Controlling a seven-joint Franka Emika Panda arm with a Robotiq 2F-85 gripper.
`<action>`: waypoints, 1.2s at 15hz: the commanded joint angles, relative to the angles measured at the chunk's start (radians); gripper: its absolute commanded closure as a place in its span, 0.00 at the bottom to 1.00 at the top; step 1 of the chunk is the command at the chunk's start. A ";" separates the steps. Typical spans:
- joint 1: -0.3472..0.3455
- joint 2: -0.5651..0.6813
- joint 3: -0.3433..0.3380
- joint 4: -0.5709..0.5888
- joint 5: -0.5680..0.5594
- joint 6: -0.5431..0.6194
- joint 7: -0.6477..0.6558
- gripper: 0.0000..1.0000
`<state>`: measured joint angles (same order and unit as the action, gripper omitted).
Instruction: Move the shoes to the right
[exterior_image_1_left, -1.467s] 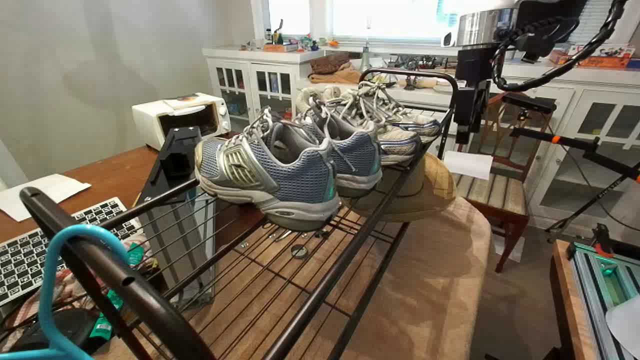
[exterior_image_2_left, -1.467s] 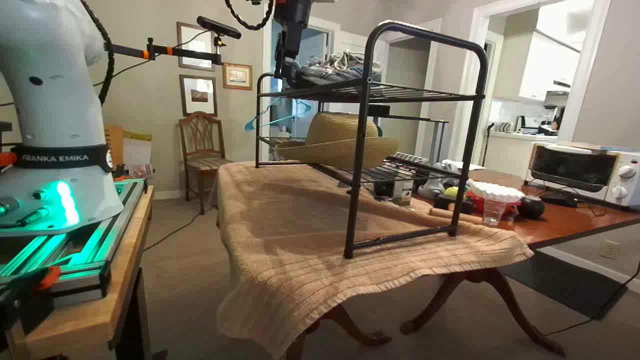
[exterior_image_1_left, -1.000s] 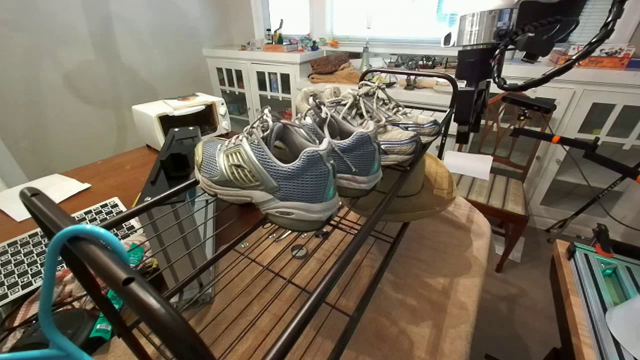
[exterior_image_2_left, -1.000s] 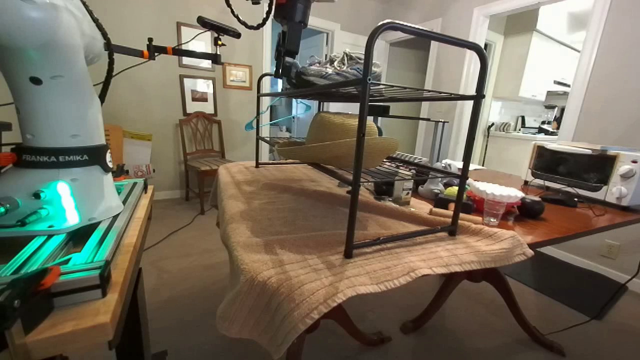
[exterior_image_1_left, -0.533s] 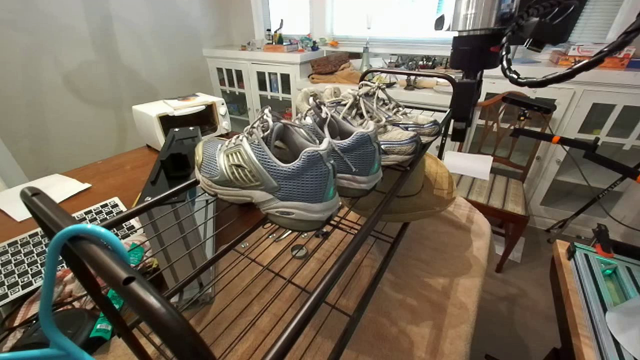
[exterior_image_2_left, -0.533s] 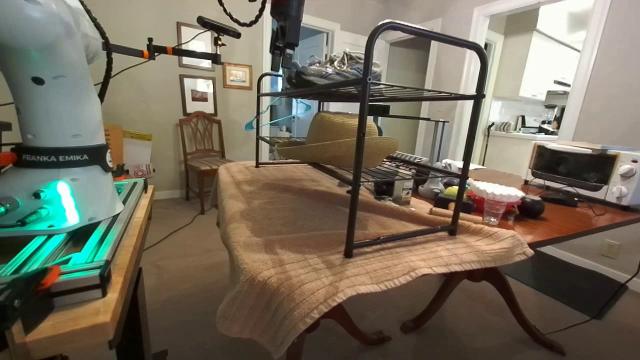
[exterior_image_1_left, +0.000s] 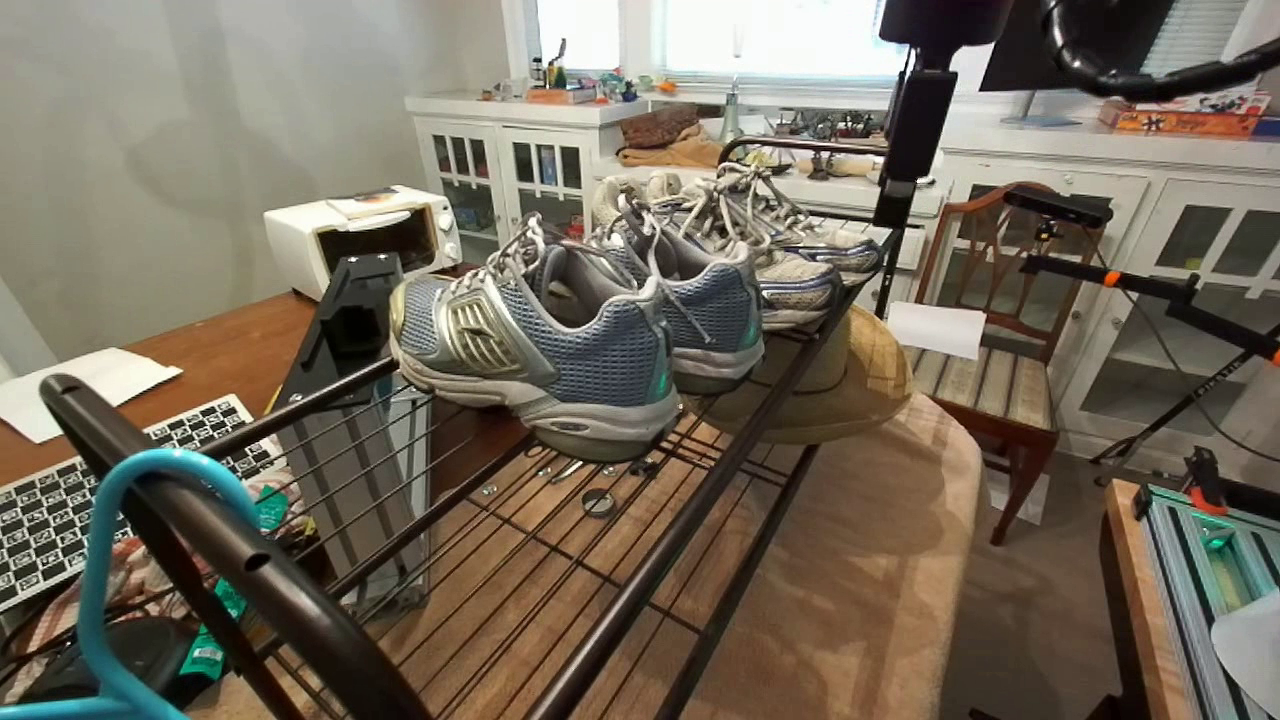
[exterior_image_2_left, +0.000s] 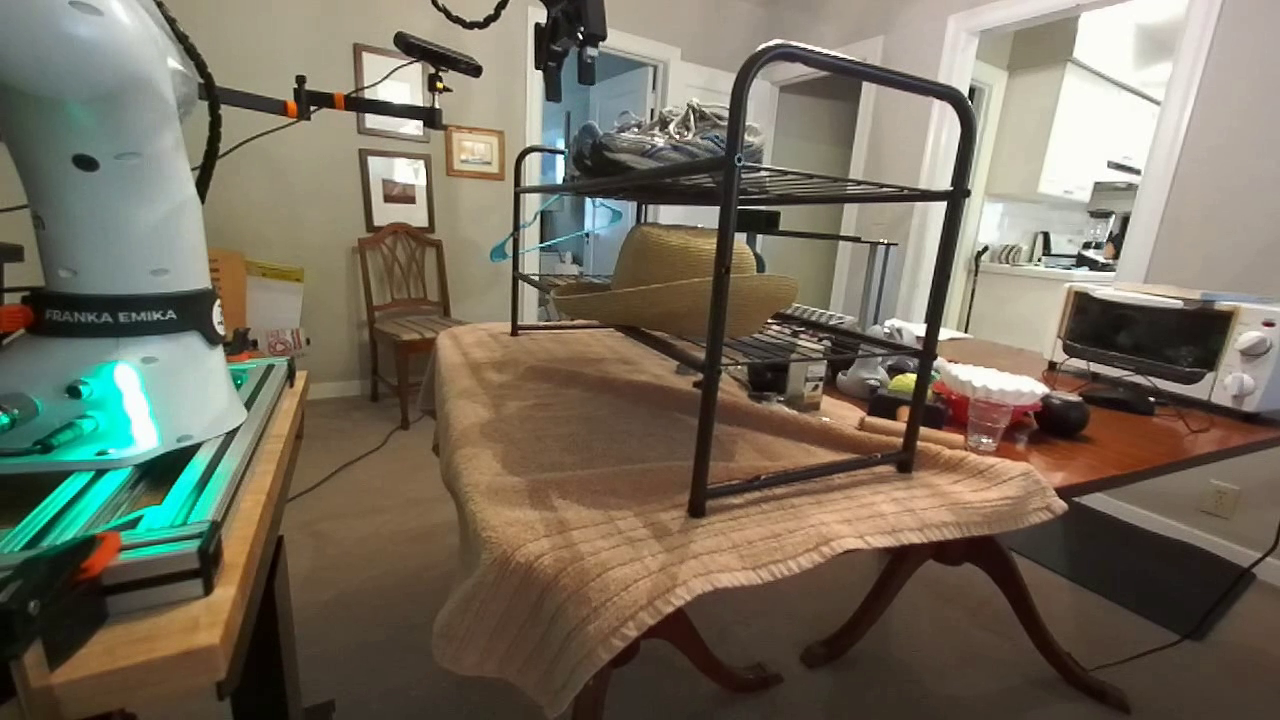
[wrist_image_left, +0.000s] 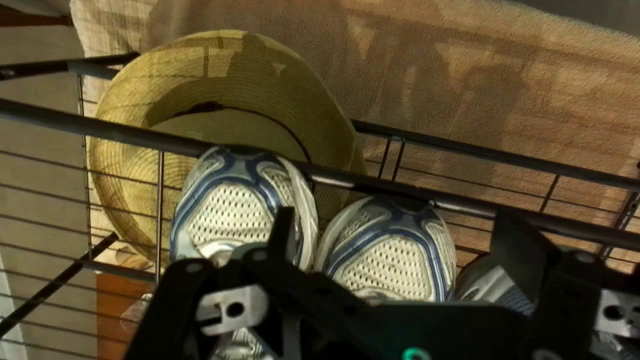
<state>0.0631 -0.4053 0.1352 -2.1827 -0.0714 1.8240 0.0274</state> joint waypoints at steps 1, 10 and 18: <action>0.009 0.073 0.012 0.079 -0.051 0.043 0.011 0.00; 0.014 0.123 0.000 0.111 -0.034 0.101 0.010 0.00; 0.014 0.123 0.000 0.116 -0.034 0.101 0.010 0.00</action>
<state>0.0666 -0.2835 0.1442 -2.0696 -0.1020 1.9276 0.0349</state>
